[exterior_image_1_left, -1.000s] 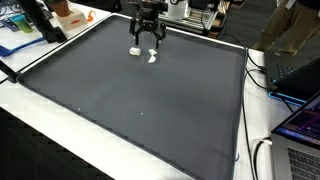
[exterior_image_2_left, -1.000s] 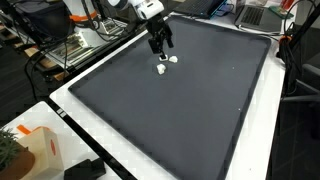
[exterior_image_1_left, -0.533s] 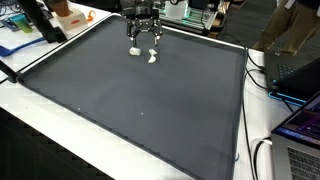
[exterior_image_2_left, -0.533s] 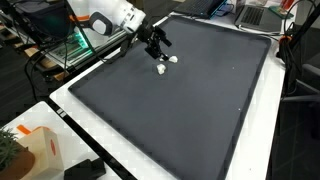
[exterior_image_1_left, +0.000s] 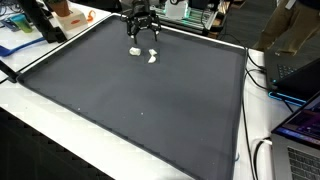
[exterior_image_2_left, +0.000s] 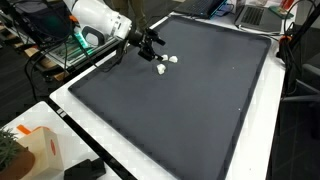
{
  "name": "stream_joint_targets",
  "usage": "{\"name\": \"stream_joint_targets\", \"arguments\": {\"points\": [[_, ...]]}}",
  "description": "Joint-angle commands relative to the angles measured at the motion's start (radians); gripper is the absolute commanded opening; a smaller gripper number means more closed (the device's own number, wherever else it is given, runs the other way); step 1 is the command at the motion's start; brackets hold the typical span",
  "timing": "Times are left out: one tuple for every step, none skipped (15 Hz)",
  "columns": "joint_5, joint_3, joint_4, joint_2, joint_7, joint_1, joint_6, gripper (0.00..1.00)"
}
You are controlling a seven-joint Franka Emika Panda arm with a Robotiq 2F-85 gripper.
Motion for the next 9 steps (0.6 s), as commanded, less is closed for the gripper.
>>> {"name": "stream_joint_targets", "arguments": {"points": [[0.035, -0.133, -0.029, -0.08, 0.07, 0.157, 0.134, 1.0], [0.052, -0.163, -0.033, -0.1, 0.087, 0.201, 0.151, 1.0], [0.056, -0.192, 0.005, -0.092, 0.107, 0.243, 0.153, 1.0], [0.066, -0.219, 0.005, -0.104, 0.115, 0.281, 0.163, 1.0], [0.089, -0.245, -0.046, -0.146, 0.11, 0.32, 0.183, 1.0], [0.098, -0.269, -0.051, -0.161, 0.122, 0.356, 0.185, 1.0], [0.097, -0.289, 0.002, -0.145, 0.158, 0.39, 0.159, 1.0], [0.138, -0.305, -0.002, -0.175, 0.187, 0.429, 0.11, 1.0], [0.196, -0.317, -0.001, -0.201, 0.2, 0.467, 0.063, 1.0]]}}
